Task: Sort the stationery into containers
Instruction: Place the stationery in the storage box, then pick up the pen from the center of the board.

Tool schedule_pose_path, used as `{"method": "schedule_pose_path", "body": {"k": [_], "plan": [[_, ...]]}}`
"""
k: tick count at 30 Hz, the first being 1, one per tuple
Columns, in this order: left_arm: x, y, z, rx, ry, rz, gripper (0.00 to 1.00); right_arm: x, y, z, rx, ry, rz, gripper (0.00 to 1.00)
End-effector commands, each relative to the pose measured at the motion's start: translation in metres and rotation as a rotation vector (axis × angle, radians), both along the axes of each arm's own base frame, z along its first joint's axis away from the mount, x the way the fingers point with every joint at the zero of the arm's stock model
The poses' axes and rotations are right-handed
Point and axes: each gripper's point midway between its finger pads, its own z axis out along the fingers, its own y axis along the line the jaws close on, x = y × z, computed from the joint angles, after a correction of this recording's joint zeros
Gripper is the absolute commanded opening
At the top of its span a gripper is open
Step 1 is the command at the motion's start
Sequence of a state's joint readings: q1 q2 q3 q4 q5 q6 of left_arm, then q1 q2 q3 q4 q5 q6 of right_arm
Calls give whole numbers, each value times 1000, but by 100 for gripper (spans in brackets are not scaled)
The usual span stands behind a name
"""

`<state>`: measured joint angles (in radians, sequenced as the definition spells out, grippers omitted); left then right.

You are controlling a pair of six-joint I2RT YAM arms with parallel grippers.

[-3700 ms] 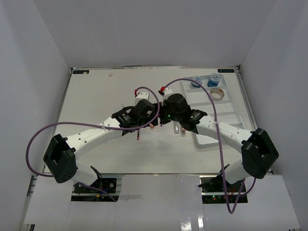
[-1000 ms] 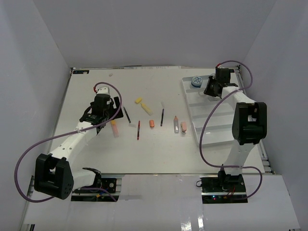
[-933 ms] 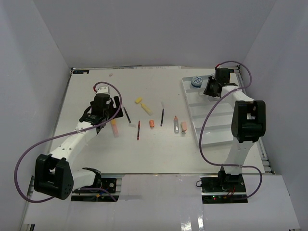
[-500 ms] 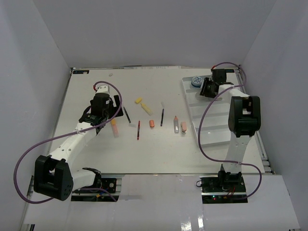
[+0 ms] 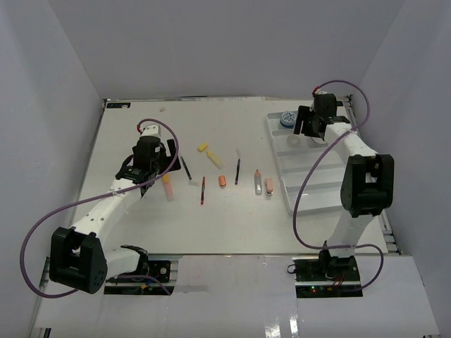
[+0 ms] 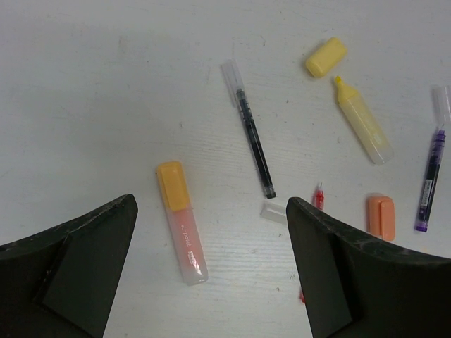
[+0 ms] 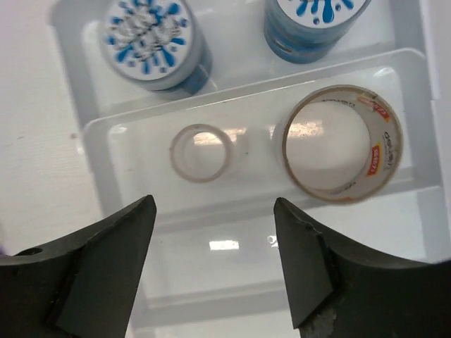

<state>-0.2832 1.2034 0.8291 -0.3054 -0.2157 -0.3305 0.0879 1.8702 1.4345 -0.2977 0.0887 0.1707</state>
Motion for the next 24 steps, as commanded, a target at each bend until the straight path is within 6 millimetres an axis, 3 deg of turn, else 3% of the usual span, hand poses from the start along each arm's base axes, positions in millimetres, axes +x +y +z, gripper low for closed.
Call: {"method": "schedule_pose_path", "body": {"k": [1, 9, 10, 11, 13, 15, 16, 24], "plan": [[2, -1, 15, -30, -47, -4, 98, -24, 17, 78, -52, -170, 49, 76], [-3, 0, 12, -48, -36, 20, 98, -99, 62, 128, 3, -346, 179, 95], [-3, 1, 12, -47, -35, 25, 98, -111, 62, 144, 13, -399, 186, 97], [-3, 2, 11, -46, -30, 31, 98, -121, 62, 136, 14, -393, 197, 98], [-4, 5, 7, -37, -16, 53, 98, -139, 65, 159, 46, -484, 228, 95], [-5, 8, 1, -26, 7, 70, 98, -151, 65, 159, 70, -532, 241, 90], [-5, 9, 0, -24, 10, 79, 98, -163, 65, 174, 93, -595, 258, 90], [-18, 16, -28, -32, 128, 168, 98, -196, 66, 162, 154, -652, 296, 90]]}}
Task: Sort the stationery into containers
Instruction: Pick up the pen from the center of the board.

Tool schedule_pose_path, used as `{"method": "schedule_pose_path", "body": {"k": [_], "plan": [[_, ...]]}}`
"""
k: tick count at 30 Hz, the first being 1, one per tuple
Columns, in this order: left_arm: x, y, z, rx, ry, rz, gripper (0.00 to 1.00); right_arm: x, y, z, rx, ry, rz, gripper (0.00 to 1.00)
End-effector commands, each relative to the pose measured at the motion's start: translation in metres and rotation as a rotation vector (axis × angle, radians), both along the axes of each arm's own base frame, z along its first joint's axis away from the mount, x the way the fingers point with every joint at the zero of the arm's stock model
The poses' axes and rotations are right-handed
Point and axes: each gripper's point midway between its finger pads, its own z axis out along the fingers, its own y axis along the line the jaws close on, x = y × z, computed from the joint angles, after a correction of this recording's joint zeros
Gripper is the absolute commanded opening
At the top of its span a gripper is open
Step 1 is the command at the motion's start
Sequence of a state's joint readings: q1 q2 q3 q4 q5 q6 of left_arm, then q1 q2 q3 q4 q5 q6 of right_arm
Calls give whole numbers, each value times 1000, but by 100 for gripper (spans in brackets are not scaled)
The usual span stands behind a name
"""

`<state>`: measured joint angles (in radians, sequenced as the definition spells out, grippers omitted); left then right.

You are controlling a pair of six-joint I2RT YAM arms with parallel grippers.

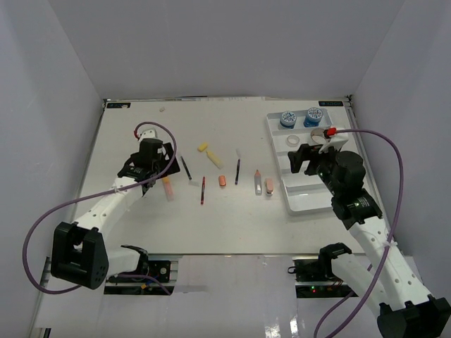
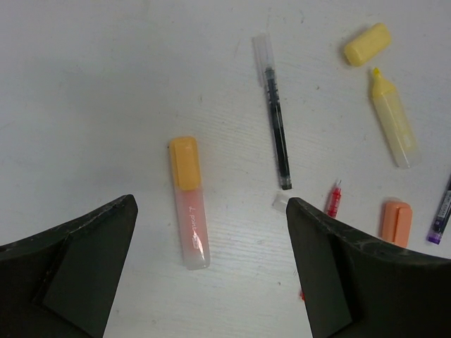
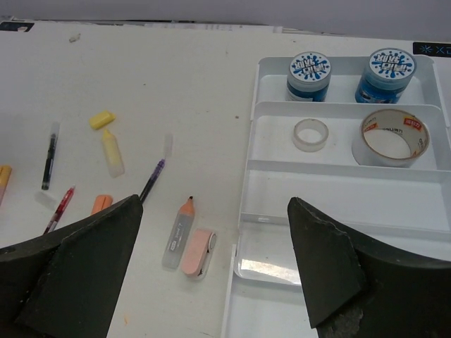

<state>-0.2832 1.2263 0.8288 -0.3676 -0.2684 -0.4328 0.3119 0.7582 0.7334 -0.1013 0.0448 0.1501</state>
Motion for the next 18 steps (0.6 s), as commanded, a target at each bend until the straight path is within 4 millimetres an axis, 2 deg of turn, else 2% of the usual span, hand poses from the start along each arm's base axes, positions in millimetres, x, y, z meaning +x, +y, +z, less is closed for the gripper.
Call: {"method": "schedule_pose_path", "body": {"k": [1, 8, 16, 18], "plan": [[-13, 8, -19, -17, 85, 85, 98, -3, 6, 4, 19, -40, 35, 90], [-37, 9, -61, -37, 242, 155, 97, -12, 11, -13, 8, -13, 82, 90], [-42, 7, -86, -46, 327, 182, 89, -15, 11, -14, 11, -20, 88, 90], [-44, 6, -90, -50, 340, 190, 84, -16, 12, -16, 14, -19, 95, 90]]}}
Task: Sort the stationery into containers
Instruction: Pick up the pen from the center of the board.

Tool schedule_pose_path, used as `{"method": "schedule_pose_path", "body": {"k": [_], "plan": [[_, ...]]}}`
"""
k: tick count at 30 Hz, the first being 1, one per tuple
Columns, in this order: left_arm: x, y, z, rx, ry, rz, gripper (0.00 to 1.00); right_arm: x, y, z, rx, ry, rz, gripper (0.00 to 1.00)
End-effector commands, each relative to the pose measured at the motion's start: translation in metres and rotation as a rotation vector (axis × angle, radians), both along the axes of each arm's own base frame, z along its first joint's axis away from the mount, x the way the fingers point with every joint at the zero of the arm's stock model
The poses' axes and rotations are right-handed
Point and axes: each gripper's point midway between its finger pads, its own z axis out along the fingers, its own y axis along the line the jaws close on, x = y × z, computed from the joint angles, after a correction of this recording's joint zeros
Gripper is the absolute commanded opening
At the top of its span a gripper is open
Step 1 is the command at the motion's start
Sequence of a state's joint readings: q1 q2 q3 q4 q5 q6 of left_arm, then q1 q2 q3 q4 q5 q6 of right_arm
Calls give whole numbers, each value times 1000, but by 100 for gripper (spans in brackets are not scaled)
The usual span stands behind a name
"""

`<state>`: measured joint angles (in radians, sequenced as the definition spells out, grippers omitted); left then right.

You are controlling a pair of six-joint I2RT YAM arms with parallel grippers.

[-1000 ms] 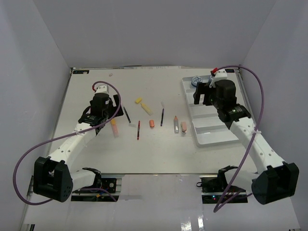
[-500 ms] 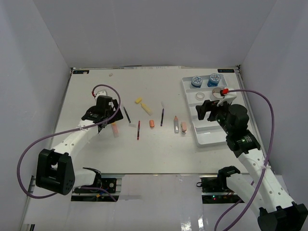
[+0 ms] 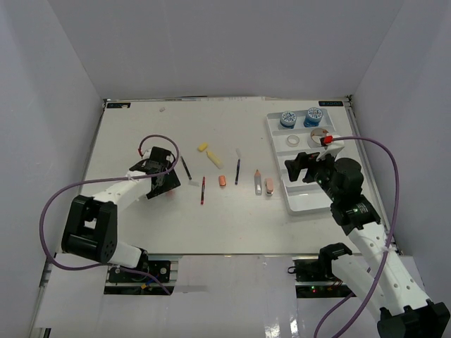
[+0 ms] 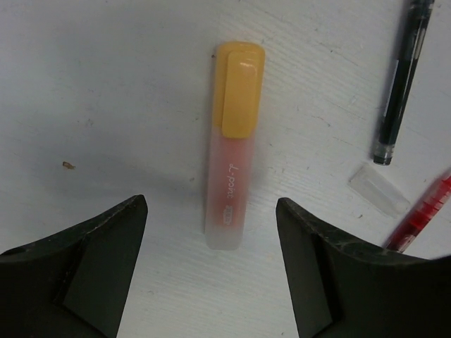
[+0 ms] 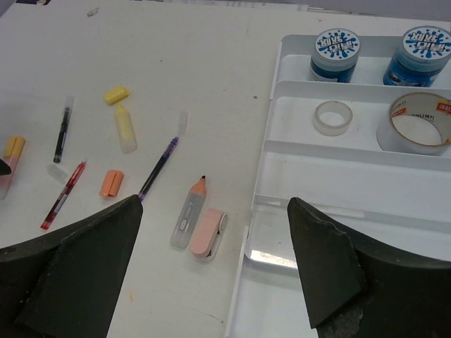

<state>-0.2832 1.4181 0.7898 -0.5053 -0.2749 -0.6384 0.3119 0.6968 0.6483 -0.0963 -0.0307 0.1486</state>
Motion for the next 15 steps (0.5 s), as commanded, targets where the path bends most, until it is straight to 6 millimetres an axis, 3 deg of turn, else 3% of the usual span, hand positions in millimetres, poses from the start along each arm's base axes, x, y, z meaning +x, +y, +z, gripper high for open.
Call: {"method": "schedule_pose_path", "body": {"k": [1, 12, 15], "plan": [[-4, 1, -7, -17, 20, 36, 82, 0, 4, 5, 9, -40, 24, 90], [-10, -4, -27, -34, 91, 32, 60, -1, 7, -4, -2, -21, 46, 90], [-9, -6, -28, -39, 98, 21, 46, 0, 7, -6, -13, -16, 42, 90]]}}
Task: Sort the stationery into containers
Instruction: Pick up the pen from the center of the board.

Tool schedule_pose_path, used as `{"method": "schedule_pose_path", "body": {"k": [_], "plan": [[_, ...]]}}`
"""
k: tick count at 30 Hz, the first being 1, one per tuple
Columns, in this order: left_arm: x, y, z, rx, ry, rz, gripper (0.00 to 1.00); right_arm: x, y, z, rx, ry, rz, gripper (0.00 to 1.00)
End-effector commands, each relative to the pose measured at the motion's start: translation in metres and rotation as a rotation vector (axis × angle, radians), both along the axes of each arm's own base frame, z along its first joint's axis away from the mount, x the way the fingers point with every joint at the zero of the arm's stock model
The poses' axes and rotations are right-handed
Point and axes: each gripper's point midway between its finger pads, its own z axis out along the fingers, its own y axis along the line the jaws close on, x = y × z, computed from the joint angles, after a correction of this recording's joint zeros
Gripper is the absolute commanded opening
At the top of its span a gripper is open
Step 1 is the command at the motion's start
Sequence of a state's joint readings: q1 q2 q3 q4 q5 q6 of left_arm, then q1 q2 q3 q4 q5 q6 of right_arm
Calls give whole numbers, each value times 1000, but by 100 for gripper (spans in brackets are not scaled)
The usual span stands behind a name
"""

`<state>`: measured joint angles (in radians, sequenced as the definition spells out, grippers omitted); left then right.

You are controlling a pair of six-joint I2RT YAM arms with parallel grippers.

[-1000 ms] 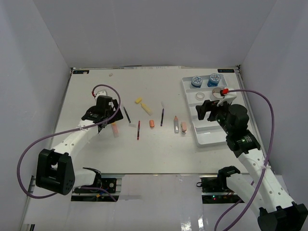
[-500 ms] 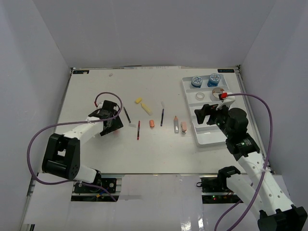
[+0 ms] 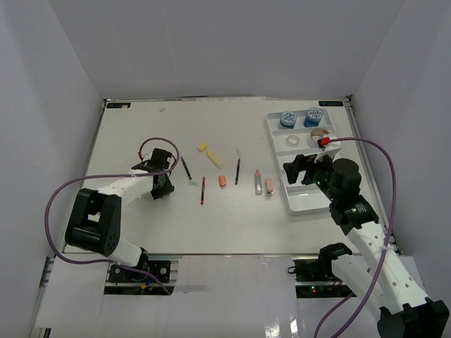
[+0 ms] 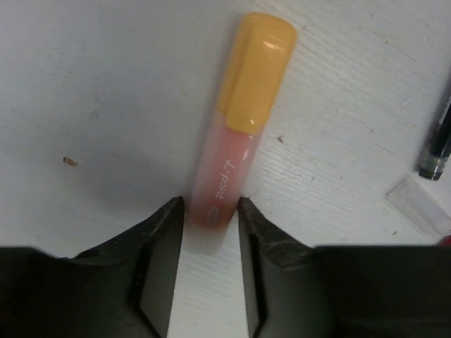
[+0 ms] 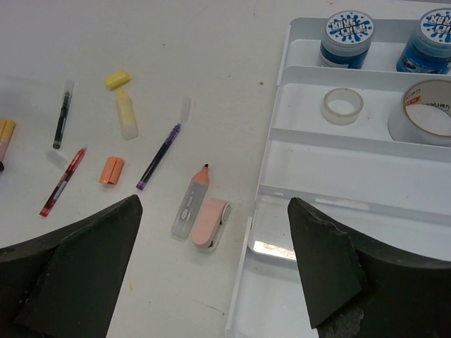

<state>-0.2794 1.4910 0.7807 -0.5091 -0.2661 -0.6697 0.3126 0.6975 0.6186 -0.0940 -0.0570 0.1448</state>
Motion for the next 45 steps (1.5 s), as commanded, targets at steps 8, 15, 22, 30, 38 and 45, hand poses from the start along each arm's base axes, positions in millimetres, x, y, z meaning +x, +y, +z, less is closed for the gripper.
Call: {"method": "schedule_pose_path", "body": {"k": [8, 15, 22, 30, 38, 45], "plan": [[8, -14, 19, -65, -48, -80, 14, 1, 12, 13, -6, -43, 63, 91], [26, -67, 93, -128, -250, -414, 9, -3, 42, 17, 20, 25, 221, 95], [20, -151, 151, -72, -459, -894, 9, -2, 93, 25, 81, 155, 385, 96], [-6, -205, 173, -125, -587, -1154, 9, 8, 133, 16, 116, 302, 416, 100], [-21, -228, 174, -106, -637, -1261, 10, 12, 164, 13, 150, 361, 472, 96], [-23, -235, 180, -105, -675, -1286, 10, 11, 178, 6, 168, 393, 505, 91]]}}
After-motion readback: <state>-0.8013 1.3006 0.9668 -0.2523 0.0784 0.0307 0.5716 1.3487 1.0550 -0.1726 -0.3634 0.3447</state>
